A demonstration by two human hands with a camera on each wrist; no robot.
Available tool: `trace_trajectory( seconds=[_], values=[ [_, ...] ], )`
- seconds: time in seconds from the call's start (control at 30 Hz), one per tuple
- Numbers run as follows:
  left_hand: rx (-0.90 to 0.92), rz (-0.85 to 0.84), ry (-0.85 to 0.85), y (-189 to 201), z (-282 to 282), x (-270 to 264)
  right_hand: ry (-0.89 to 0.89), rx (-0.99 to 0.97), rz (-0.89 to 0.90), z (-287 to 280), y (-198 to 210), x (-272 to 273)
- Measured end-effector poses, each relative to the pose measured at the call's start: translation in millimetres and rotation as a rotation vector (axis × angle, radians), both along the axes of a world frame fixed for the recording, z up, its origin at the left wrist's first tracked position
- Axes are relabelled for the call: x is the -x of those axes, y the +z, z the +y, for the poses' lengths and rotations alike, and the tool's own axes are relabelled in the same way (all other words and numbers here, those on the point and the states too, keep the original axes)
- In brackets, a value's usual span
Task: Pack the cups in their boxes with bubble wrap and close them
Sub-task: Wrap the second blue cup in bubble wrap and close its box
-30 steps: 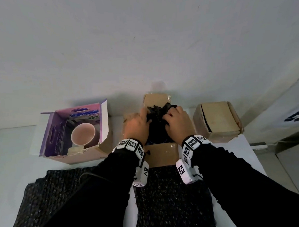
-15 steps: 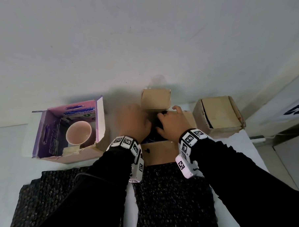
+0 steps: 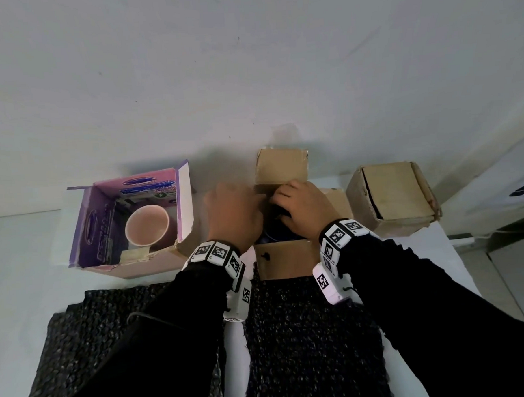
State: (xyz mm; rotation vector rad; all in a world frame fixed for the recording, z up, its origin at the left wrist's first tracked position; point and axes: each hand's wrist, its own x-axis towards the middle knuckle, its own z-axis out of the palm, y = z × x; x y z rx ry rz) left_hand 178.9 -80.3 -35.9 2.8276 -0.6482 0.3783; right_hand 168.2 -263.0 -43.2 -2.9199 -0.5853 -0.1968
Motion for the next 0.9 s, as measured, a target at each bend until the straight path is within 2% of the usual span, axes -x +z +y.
trace_trajectory(
  seconds=[0.13,0.27,0.43,0.53,0.57,0.63,0.7,0.73,0.9],
  values=[
    [-0.030,0.049,-0.011,-1,5,2,-0.119,0.107,-0.050,5,-7,-3],
    [-0.226,0.061,-0.082,-1,5,-1,-0.121,0.147,-0.057,6,-11,-3],
    [-0.264,0.049,-0.121,3,0,-6,-0.229,-0.079,-0.197,-2,-2,-1],
    [-0.363,0.073,-0.128,3,-2,-8,-0.323,-0.208,-0.187,-10,-2,0],
    [-0.368,0.078,-0.128,3,-3,-9,-0.306,-0.261,-0.193,-12,-2,0],
    [-0.358,0.084,-0.127,2,-4,-11,-0.153,-0.327,-0.169,-13,-2,0],
    [-0.336,0.097,-0.132,0,-4,-12,0.019,-0.298,-0.072,-10,-4,-1],
    [-0.319,0.102,-0.134,0,-4,-13,0.050,-0.276,-0.030,-8,-6,-2],
    [-0.220,0.060,-0.128,-1,-1,-11,-0.086,-0.143,-0.058,-4,-3,-9]
  ],
)
